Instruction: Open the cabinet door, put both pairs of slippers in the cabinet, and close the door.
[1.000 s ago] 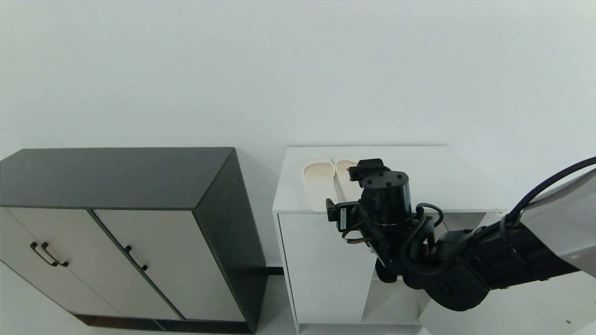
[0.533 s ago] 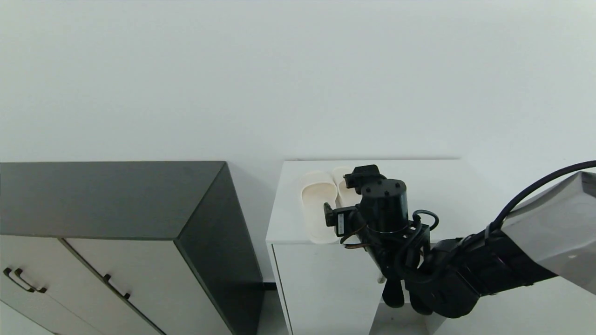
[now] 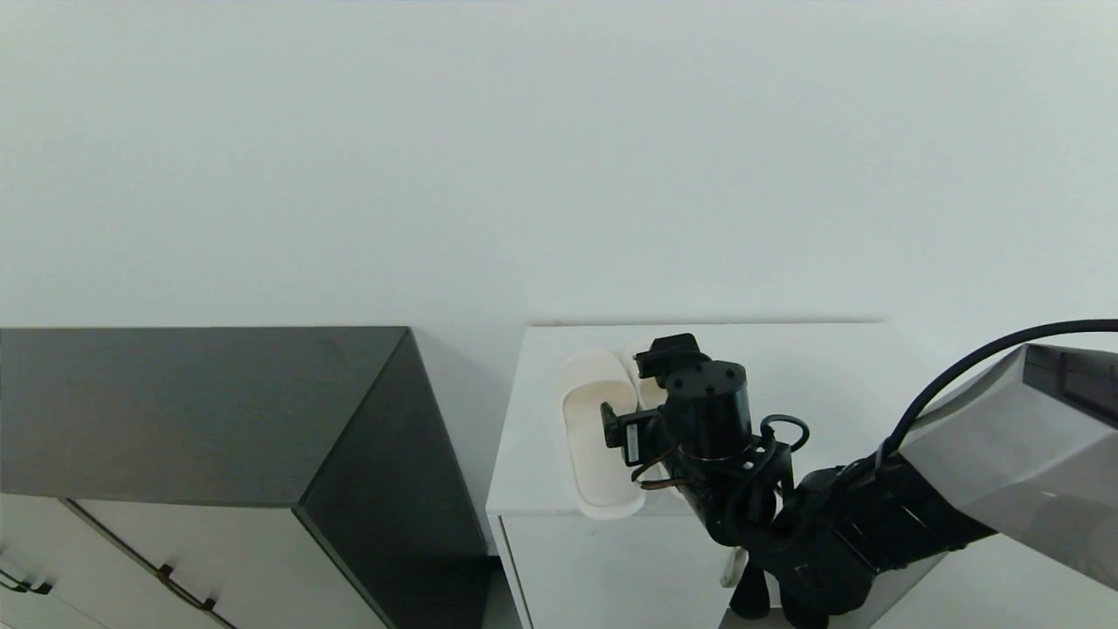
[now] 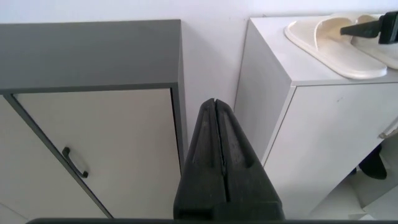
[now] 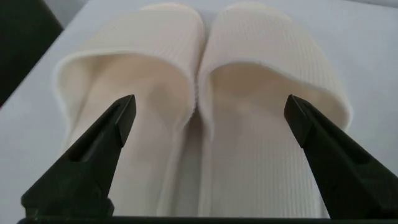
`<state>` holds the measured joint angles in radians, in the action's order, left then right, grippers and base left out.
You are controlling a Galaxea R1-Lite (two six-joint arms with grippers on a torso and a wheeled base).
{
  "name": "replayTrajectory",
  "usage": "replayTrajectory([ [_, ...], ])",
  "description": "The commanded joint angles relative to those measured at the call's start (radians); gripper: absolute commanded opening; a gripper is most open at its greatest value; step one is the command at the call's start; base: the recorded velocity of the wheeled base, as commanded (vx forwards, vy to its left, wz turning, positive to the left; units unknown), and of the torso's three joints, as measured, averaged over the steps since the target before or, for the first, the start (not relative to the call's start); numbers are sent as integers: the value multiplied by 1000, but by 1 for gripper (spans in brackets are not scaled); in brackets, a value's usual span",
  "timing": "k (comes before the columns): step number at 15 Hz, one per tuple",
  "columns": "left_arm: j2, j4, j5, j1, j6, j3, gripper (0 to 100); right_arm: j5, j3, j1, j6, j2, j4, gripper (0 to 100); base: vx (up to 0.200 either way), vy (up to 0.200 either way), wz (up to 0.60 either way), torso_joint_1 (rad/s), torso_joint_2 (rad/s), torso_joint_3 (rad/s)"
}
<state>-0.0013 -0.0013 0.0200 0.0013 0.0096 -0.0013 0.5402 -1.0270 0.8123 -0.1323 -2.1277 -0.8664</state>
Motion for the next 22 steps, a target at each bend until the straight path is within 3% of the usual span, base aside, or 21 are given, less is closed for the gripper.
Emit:
replayTrajectory([
  [1, 1, 0, 0, 0, 0, 0, 0, 1, -31, -1, -23, -60, -3, 100, 0, 0, 0, 0, 0, 0],
  [7, 1, 1, 0, 0, 0, 1, 0, 7, -219, -12, -4, -183, 3, 100, 0, 0, 0, 0, 0, 0],
  [10, 1, 1, 0, 0, 0, 0, 0, 10, -242, -16, 13, -193, 0, 100, 0, 0, 0, 0, 0, 0],
  [11, 1, 1, 0, 0, 0, 1, 0, 10, -242, -16, 13, -189, -2, 0, 0, 0, 0, 0, 0, 0],
  [16, 1, 1, -2, 0, 0, 0, 0, 15, -223, -15, 19, -147, 0, 0, 0, 0, 0, 0, 0, 0],
  [22, 1, 0, -2, 2, -2, 0, 0, 17, -79, 11, 40, 22, 0, 0, 0, 0, 0, 0, 0, 0],
])
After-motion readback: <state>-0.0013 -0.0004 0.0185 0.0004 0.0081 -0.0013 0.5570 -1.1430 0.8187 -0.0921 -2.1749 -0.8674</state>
